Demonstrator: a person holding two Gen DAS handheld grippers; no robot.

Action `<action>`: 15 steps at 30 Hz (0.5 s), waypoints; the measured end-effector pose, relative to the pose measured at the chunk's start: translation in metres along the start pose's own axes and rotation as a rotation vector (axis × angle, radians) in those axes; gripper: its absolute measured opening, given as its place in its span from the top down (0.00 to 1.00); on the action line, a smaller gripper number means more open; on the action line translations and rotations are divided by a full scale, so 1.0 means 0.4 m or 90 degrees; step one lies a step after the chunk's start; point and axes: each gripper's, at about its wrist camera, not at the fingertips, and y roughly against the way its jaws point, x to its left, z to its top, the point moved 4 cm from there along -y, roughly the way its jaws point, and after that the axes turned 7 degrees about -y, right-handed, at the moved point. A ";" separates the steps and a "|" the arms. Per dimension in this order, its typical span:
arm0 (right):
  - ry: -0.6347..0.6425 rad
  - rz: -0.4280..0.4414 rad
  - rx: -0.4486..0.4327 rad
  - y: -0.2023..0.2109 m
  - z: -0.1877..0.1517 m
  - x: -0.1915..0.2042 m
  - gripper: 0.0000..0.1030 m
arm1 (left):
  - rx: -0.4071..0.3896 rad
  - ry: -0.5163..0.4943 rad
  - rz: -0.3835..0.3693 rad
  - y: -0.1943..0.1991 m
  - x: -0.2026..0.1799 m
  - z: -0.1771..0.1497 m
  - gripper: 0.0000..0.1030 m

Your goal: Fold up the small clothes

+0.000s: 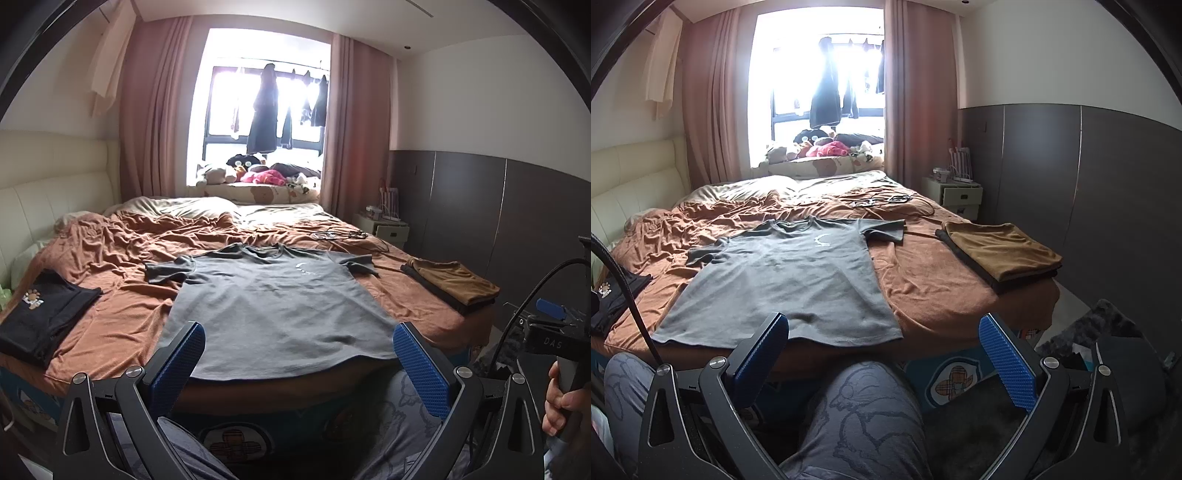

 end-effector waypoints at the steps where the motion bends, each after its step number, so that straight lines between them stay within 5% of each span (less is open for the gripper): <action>1: 0.000 0.000 0.001 0.002 -0.002 0.001 0.00 | 0.000 0.000 -0.001 0.000 0.001 -0.001 0.00; 15: -0.011 0.010 0.005 0.005 0.010 -0.009 0.00 | -0.002 0.009 0.017 0.019 0.006 0.005 0.00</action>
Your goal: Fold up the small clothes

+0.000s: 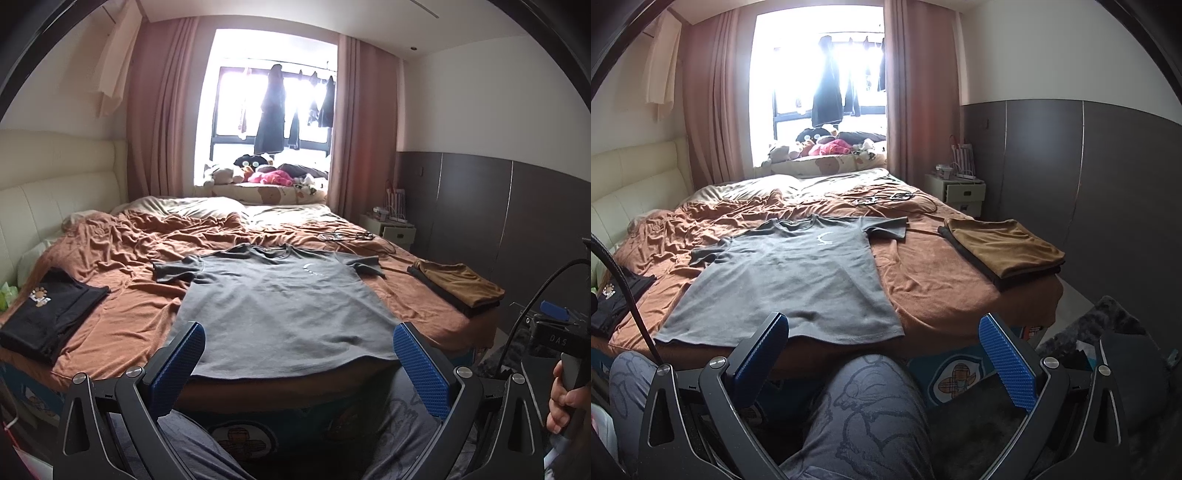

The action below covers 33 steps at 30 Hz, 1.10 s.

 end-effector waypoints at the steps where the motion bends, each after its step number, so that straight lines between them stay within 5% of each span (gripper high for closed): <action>1: -0.002 0.001 0.000 0.001 0.004 0.000 0.00 | -0.001 0.002 0.000 0.000 0.004 0.001 0.00; 19: -0.008 0.029 -0.006 -0.048 0.107 0.020 0.00 | 0.001 0.034 0.021 -0.043 0.121 0.068 0.00; 33: 0.008 0.052 0.032 -0.270 0.190 0.110 0.00 | 0.053 0.084 0.073 -0.200 0.348 0.097 0.00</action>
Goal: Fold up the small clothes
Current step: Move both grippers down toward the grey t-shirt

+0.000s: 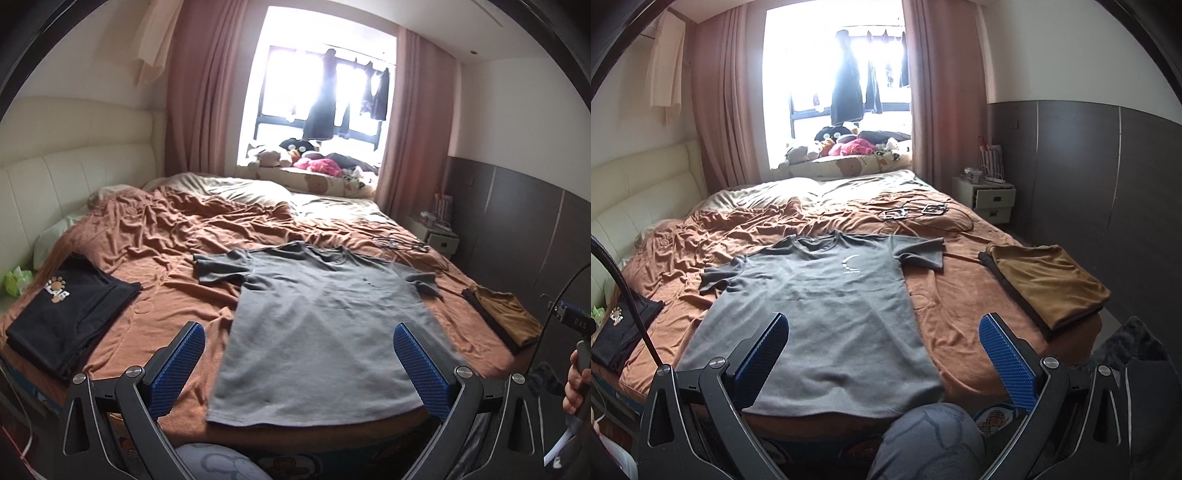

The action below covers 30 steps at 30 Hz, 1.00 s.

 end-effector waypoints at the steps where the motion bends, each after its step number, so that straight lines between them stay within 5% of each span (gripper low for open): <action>1: -0.001 0.001 0.002 -0.007 0.007 0.005 0.00 | 0.003 0.005 0.003 -0.013 0.011 0.005 0.00; 19: 0.021 0.028 0.075 -0.276 0.116 0.122 0.00 | 0.068 0.057 0.060 -0.234 0.188 0.075 0.00; 30: 0.046 0.075 0.108 -0.479 0.147 0.182 0.00 | 0.090 0.121 0.095 -0.388 0.375 0.117 0.06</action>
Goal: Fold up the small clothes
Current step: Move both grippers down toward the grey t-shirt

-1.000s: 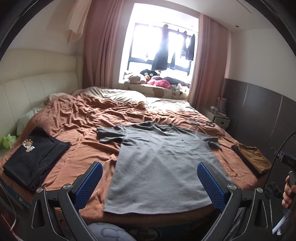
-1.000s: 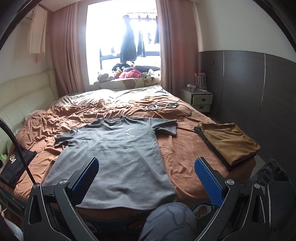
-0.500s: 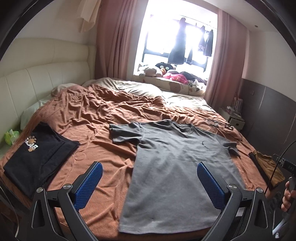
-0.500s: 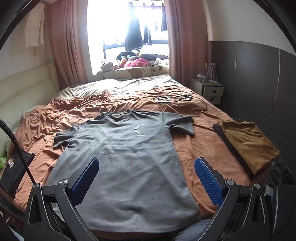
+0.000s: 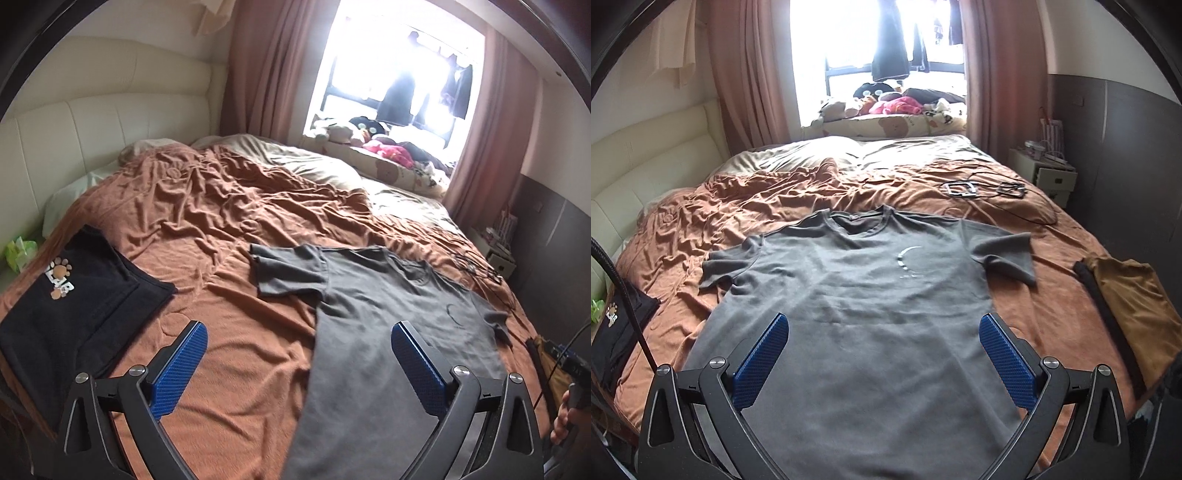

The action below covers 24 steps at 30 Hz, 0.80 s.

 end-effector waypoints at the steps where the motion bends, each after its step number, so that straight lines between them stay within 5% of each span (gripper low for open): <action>1: 0.003 0.008 0.007 -0.022 0.006 0.006 0.00 | 0.003 0.006 0.005 -0.017 0.016 0.011 0.07; 6: 0.021 0.037 0.031 -0.121 0.040 0.033 0.00 | 0.030 0.037 0.013 -0.120 0.077 0.055 0.17; 12: 0.033 0.070 0.059 -0.243 0.094 0.065 0.00 | 0.069 0.036 0.001 -0.263 0.097 0.103 0.18; 24: 0.057 0.098 0.103 -0.508 0.207 0.141 0.18 | 0.128 0.054 -0.029 -0.564 0.125 0.188 0.19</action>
